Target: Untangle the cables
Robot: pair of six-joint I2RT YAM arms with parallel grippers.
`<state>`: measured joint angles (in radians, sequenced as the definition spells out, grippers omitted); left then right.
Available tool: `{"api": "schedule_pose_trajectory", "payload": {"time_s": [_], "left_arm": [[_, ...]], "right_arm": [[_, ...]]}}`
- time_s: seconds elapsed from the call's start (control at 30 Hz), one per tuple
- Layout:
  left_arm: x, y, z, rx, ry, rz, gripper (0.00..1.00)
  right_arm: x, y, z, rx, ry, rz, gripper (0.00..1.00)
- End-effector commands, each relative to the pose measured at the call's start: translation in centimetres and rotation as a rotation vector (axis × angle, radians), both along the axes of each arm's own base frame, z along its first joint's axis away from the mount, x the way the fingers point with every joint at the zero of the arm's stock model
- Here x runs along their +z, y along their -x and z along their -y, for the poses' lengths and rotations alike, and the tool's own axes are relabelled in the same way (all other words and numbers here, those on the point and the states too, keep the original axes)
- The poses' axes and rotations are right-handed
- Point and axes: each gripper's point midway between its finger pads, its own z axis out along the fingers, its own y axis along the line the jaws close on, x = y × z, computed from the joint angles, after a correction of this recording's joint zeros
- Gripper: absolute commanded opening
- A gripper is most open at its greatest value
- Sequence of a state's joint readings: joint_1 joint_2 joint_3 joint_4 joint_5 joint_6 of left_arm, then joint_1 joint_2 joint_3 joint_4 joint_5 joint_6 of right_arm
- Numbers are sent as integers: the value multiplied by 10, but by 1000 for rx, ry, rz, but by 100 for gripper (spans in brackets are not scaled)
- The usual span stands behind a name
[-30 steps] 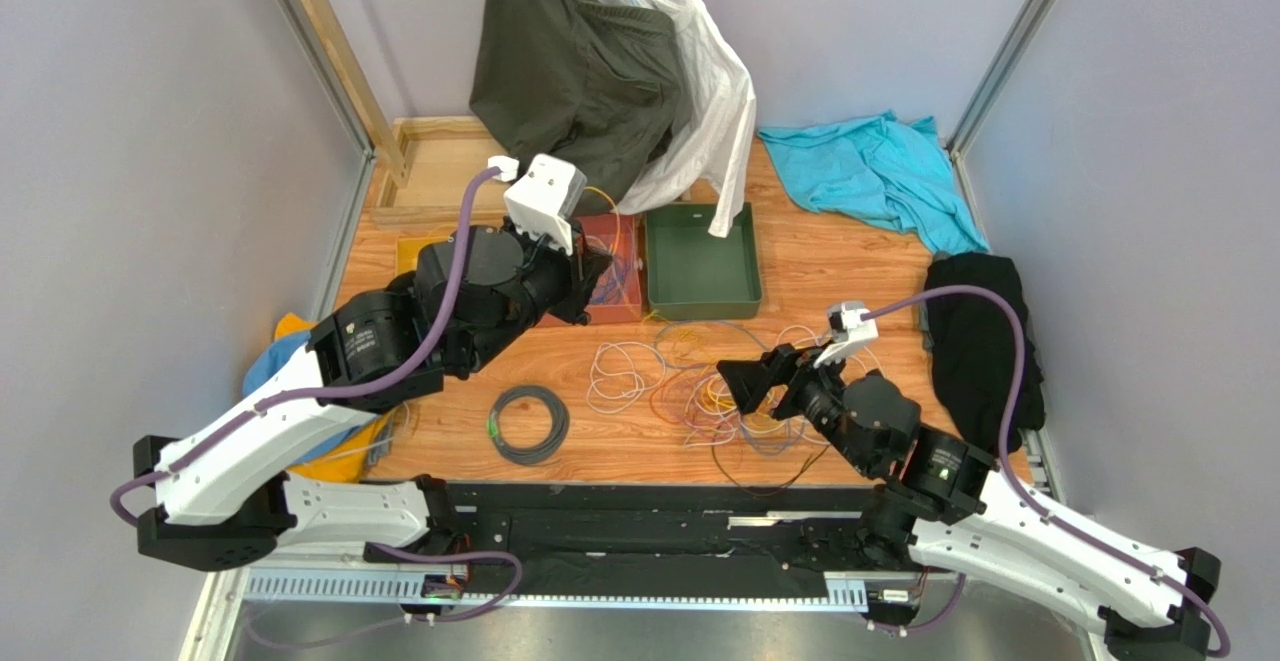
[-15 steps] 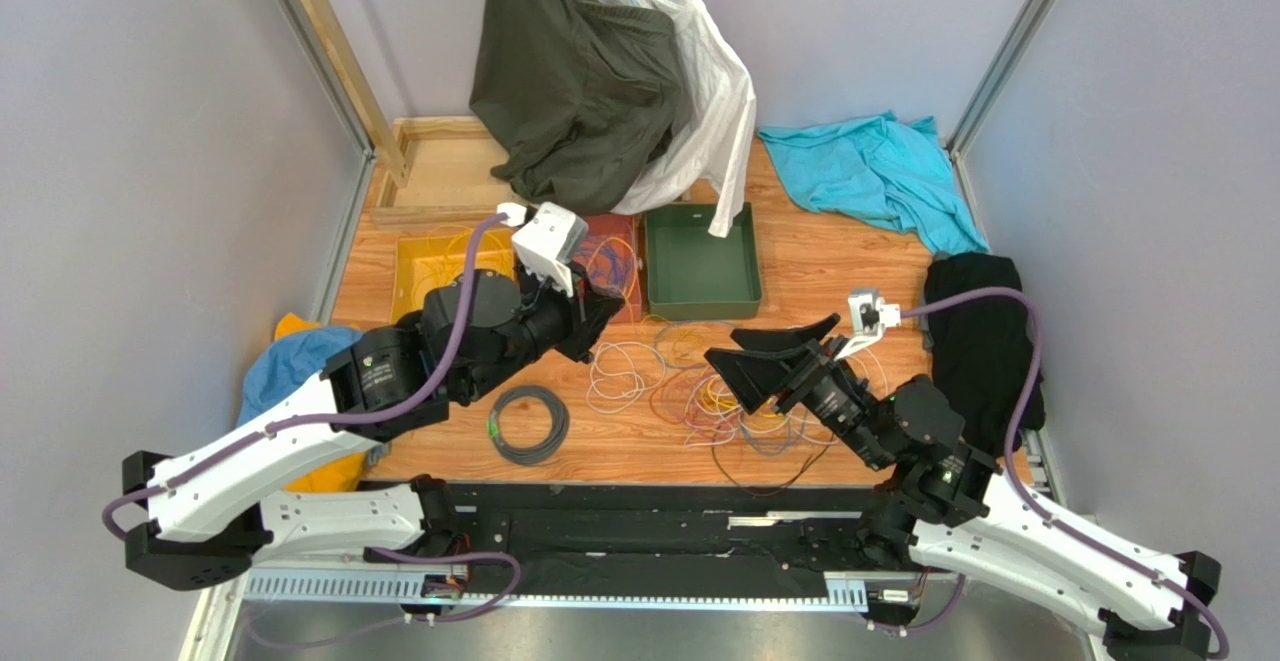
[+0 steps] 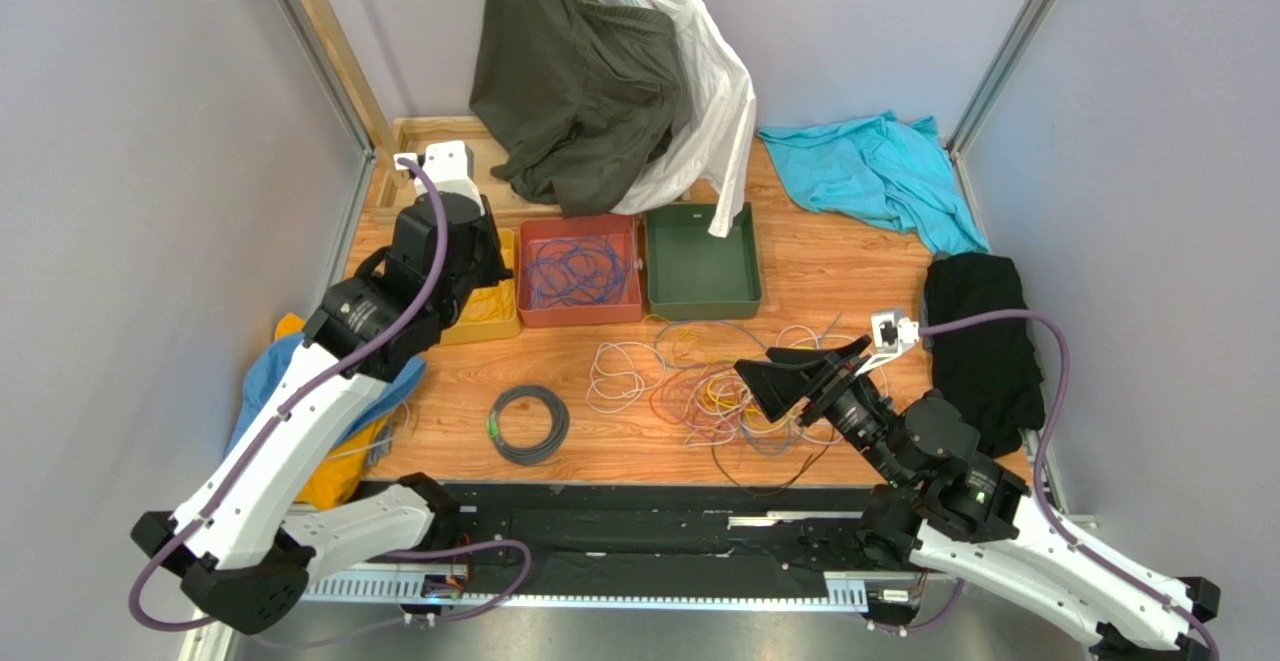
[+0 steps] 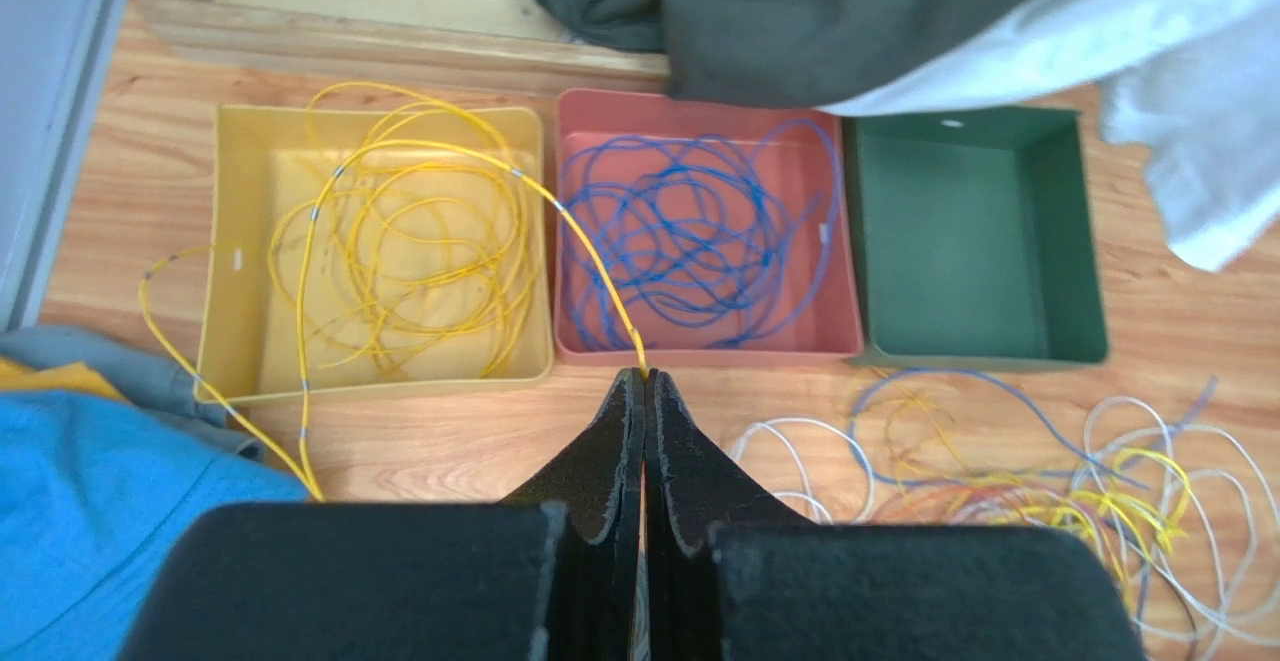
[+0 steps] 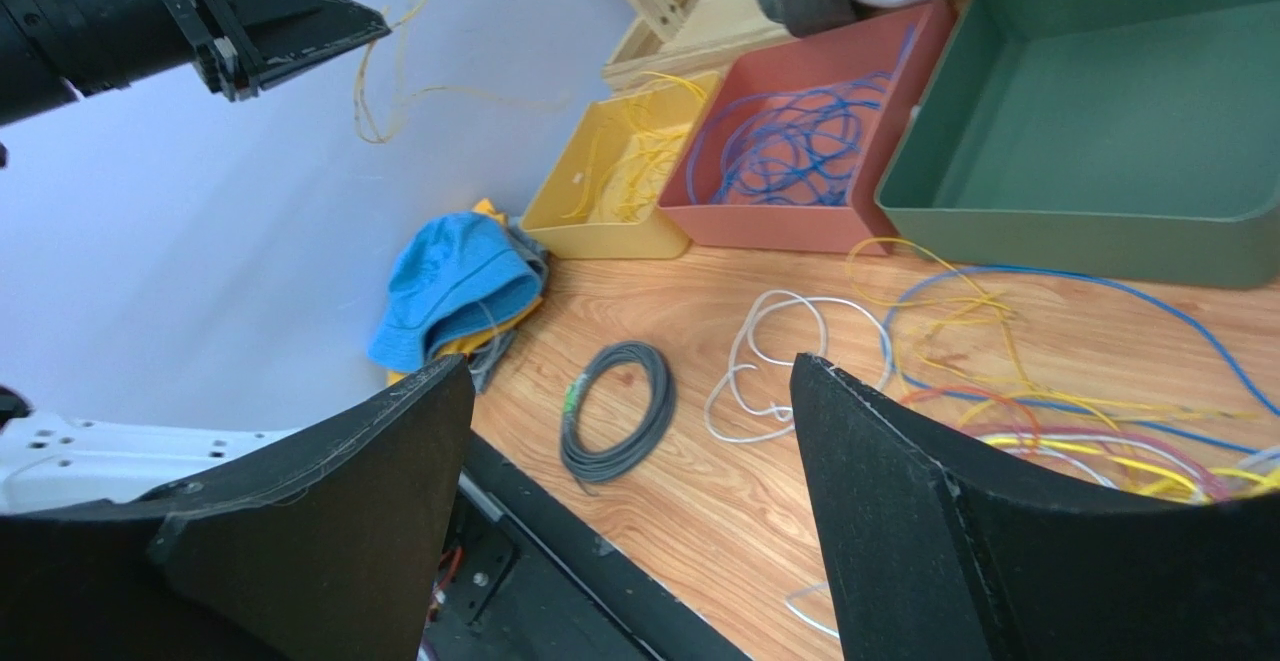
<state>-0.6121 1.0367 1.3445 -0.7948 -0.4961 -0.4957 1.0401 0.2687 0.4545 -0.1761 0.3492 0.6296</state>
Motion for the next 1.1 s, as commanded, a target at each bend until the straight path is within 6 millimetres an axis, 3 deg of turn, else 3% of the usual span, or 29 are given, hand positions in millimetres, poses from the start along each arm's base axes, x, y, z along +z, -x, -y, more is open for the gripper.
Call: {"api": "schedule_pose_trajectory", "payload": {"time_s": [0.0,0.23,0.43,0.73,0.83,0.9,0.97,1.0,1.03,1.07], "left_arm": [[-5,-22,-17,69,4,-12,0],[-21,-67,-41,144,73,-24,0],[-56,-93,-65,207,63,-95,0],[-157,-126,-96,304,13,-311,0],[-170,-131,-101,313,14,-349,3],[-168,-131,-101,313,20,-349,35],[-161,-128,-101,324,30,-328,62],[-158,-126,-103,332,31,-321,68],[-151,-124,-105,344,28,-304,86],[-147,-122,-106,351,32,-298,98]], "right_arm": [[-21,-5,14,-65,79,-21,82],[-36,-8,22,-101,104,-25,82],[-49,-8,32,-129,138,-46,82],[-58,-11,34,-151,139,-48,82],[-62,-12,34,-157,160,-53,82],[-63,-13,34,-161,164,-55,82],[-64,-13,33,-158,159,-54,82],[-64,-14,32,-160,156,-53,82],[-66,-13,31,-155,156,-56,82],[-65,-13,29,-148,152,-54,82]]}}
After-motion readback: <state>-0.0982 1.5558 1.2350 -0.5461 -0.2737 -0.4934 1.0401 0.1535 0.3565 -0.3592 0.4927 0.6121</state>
